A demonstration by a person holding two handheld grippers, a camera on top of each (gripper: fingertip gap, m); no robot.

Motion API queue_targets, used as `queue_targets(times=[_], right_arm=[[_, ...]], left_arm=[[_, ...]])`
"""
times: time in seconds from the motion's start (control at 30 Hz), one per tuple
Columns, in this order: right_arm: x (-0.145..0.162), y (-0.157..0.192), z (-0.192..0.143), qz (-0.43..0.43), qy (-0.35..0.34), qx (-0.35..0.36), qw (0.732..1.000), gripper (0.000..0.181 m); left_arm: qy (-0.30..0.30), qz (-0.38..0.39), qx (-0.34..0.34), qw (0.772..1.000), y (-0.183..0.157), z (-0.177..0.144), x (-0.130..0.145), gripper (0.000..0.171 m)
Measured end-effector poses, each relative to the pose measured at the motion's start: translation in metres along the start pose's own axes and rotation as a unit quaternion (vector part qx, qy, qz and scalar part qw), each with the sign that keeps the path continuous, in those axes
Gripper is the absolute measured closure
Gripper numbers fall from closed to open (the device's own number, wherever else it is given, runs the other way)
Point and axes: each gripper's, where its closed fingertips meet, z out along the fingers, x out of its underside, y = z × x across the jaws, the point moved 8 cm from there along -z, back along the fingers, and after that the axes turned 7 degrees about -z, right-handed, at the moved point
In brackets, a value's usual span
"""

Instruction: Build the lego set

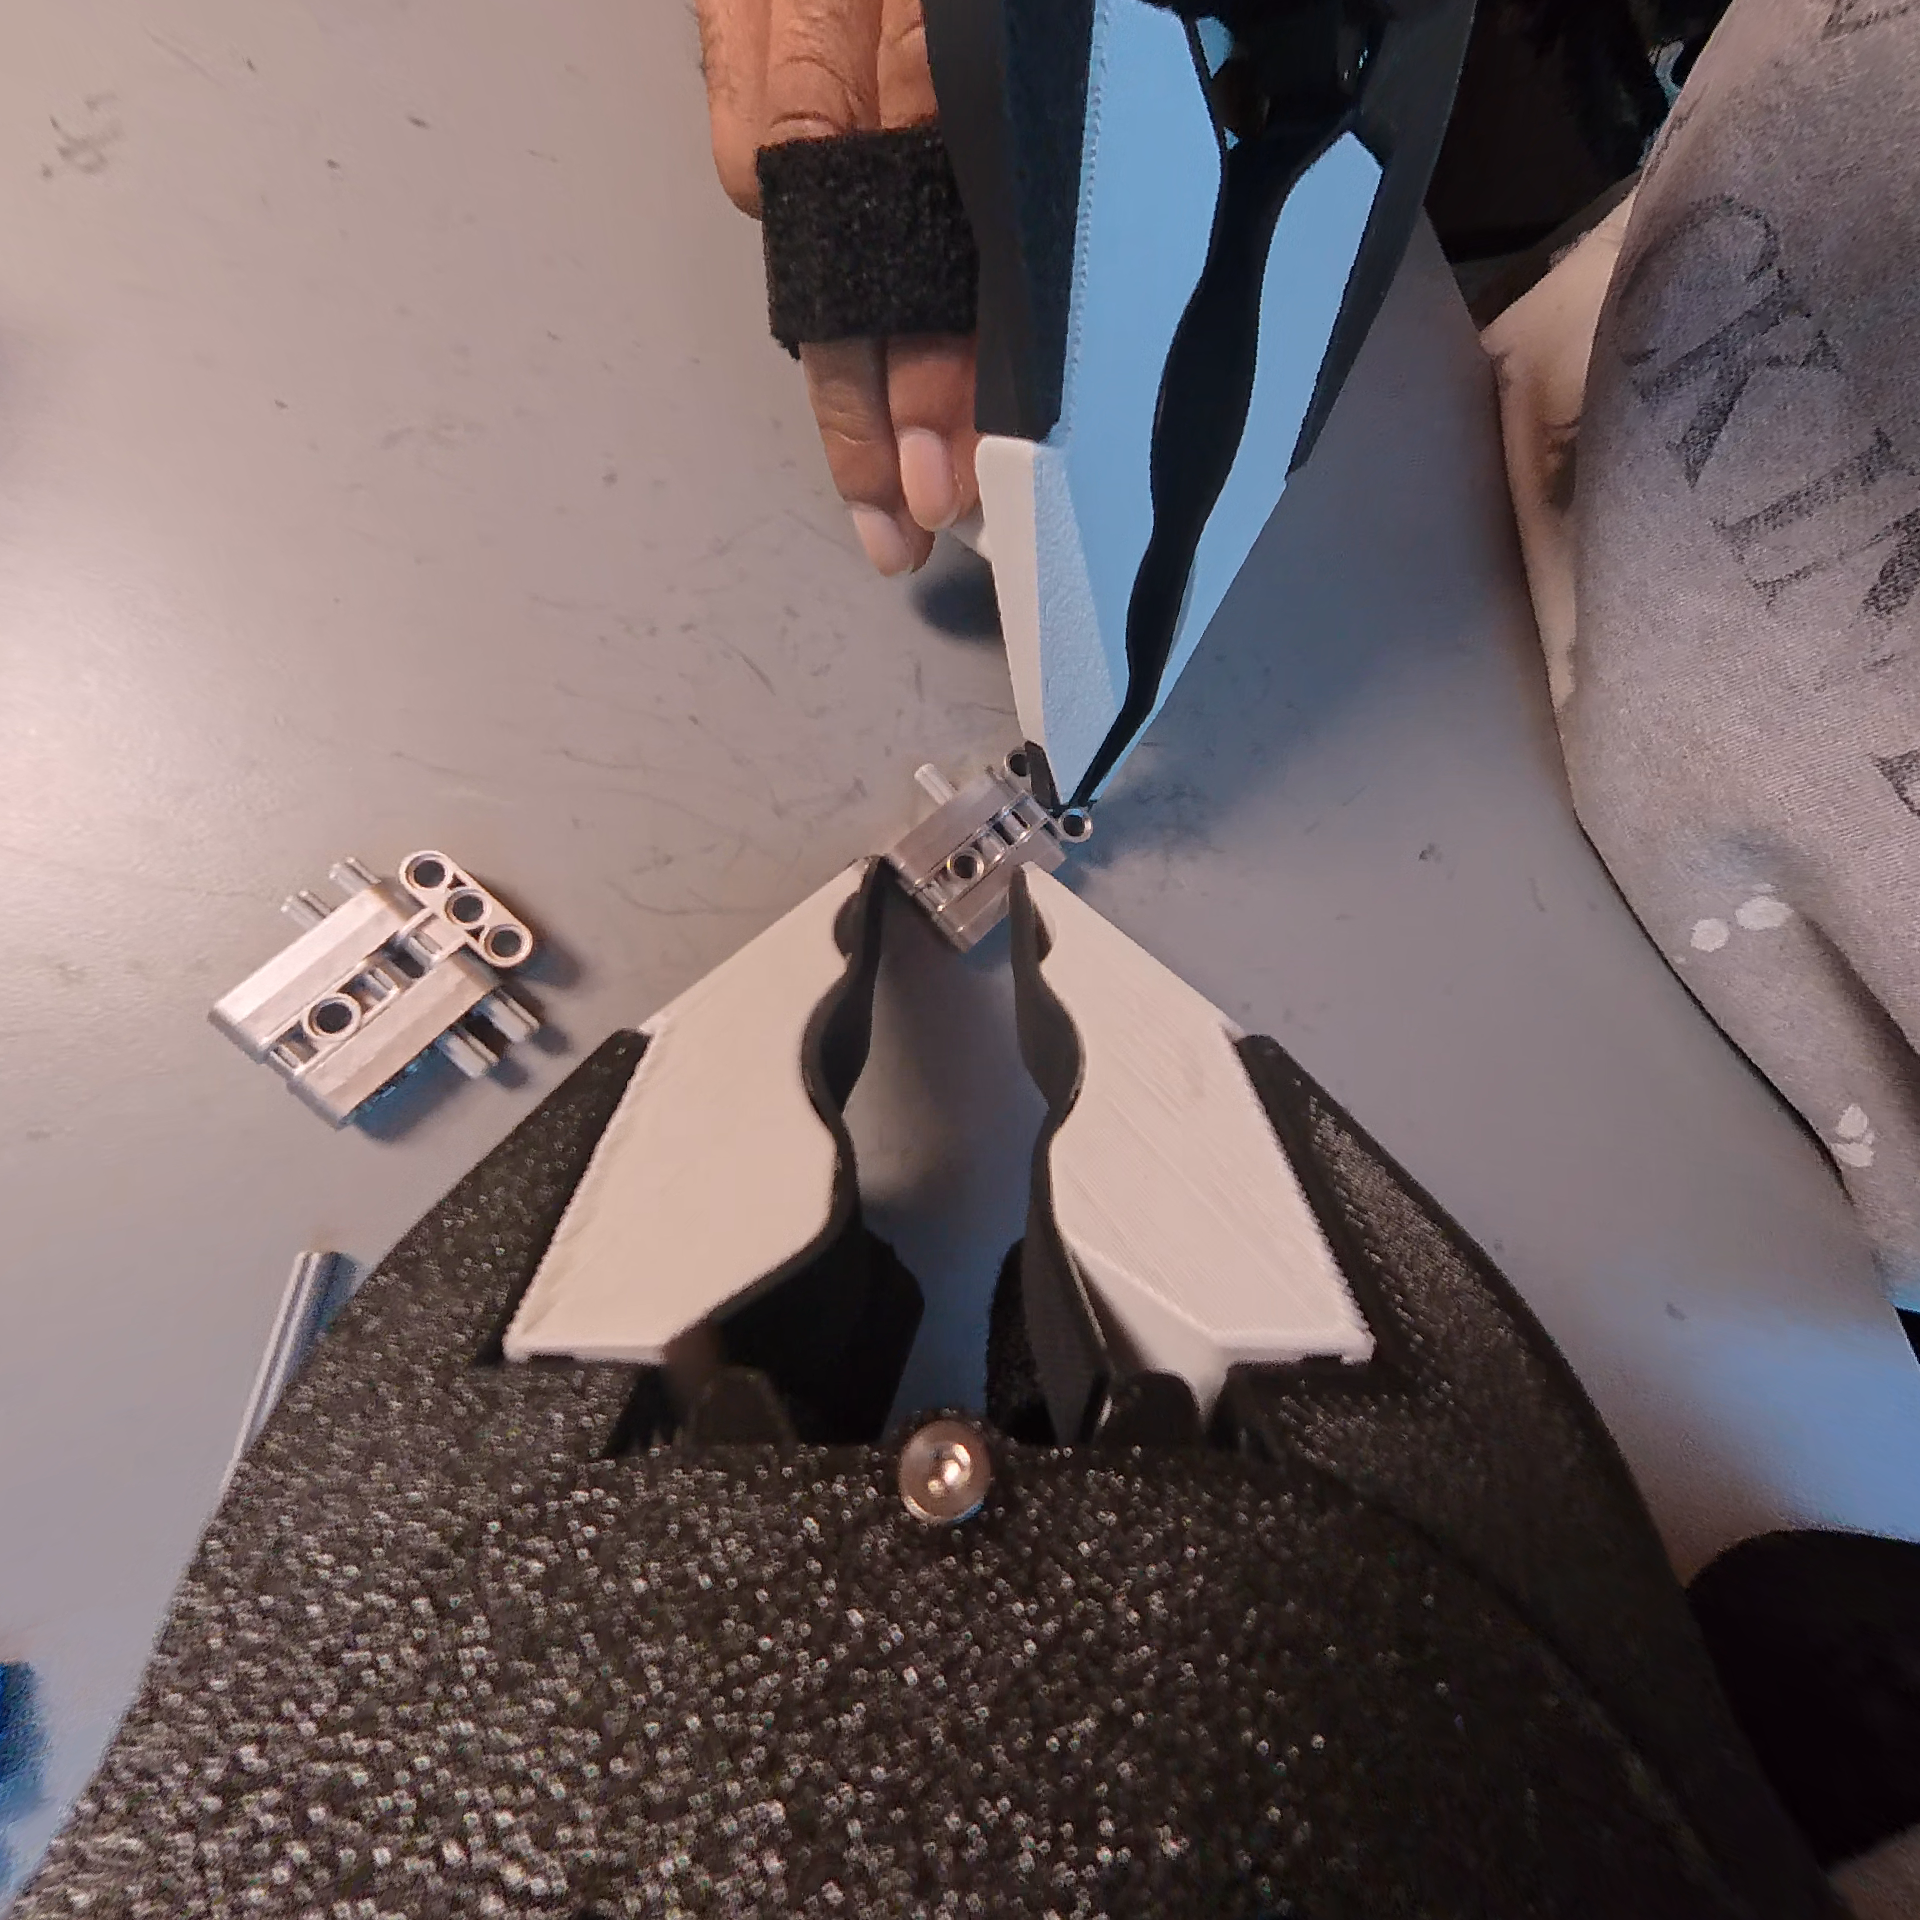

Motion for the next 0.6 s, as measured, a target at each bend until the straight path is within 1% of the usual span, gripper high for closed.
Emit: queue_targets(times=[0.03, 0.1, 0.2, 0.3, 0.43, 0.6], right_arm=[[0.000, 0.000, 0.000, 0.000, 0.000, -0.001, 1.000, 0.181], [0.000, 0.000, 0.000, 0.002, -0.002, -0.004, 1.000, 0.180], [0.000, 0.001, -0.003, 0.006, -0.011, -0.010, 1.000, 0.173], [-0.001, -0.001, -0.008, 0.012, -0.024, -0.012, 1.000, 0.174], [0.001, 0.001, -0.005, 0.004, -0.006, -0.019, 1.000, 0.174], [-0.005, 0.006, -0.001, -0.017, -0.007, -0.020, 1.000, 0.175]], left_arm=[[-0.001, -0.001, 0.000, 1.000, 0.000, 0.000, 0.000, 0.149], [-0.003, -0.002, 0.000, 1.000, 0.000, 0.000, 0.000, 0.149], [-0.005, -0.001, 0.000, 1.000, -0.001, 0.001, 0.000, 0.149], [-0.006, -0.001, 0.002, 1.000, -0.002, 0.001, 0.001, 0.149], [-0.004, 0.000, 0.009, 1.000, -0.006, 0.003, 0.001, 0.149], [-0.001, 0.000, 0.010, 1.000, -0.014, 0.005, 0.003, 0.149]])
